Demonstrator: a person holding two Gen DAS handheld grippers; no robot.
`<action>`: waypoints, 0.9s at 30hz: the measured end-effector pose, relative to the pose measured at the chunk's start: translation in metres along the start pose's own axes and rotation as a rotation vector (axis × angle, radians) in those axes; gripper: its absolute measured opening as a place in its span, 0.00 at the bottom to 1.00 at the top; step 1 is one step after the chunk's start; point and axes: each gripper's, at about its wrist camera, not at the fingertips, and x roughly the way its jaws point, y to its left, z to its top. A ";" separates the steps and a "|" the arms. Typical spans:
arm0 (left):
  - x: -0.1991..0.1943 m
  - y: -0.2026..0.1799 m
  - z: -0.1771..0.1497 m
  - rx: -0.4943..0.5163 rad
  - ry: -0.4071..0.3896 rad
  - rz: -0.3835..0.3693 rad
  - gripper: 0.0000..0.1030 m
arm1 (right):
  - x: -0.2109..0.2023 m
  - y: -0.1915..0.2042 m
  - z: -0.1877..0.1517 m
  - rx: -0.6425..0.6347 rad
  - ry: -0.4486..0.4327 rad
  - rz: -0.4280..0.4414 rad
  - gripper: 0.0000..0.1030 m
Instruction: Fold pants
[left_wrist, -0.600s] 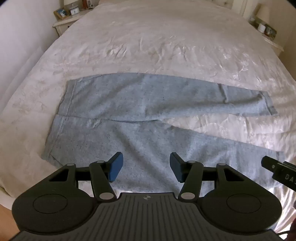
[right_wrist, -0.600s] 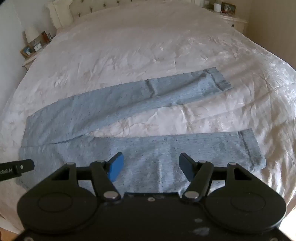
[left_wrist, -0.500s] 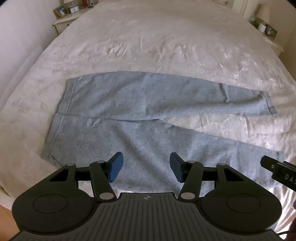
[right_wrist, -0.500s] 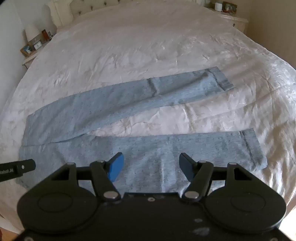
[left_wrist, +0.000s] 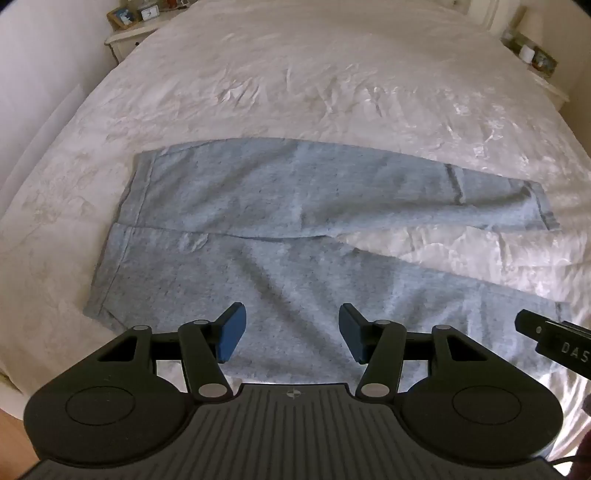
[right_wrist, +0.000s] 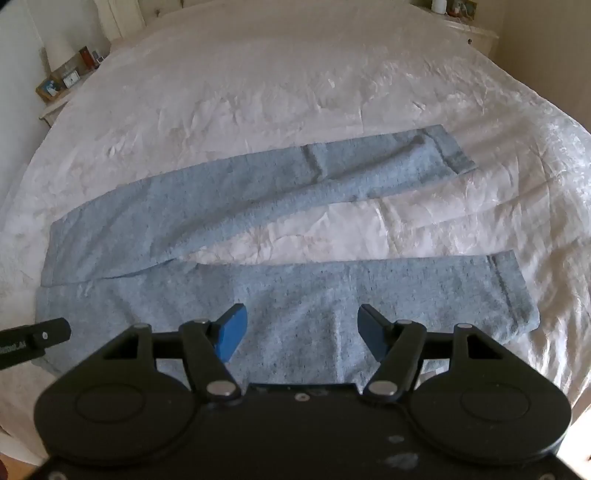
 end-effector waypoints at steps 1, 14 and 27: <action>0.001 0.001 0.000 0.000 0.004 0.002 0.52 | 0.000 0.003 0.001 0.000 0.006 -0.006 0.68; 0.003 0.004 0.000 0.018 0.029 0.004 0.53 | 0.003 0.001 0.001 0.015 0.044 -0.042 0.68; 0.003 0.001 -0.002 0.025 0.038 0.004 0.53 | 0.001 0.008 0.000 0.032 0.061 -0.044 0.68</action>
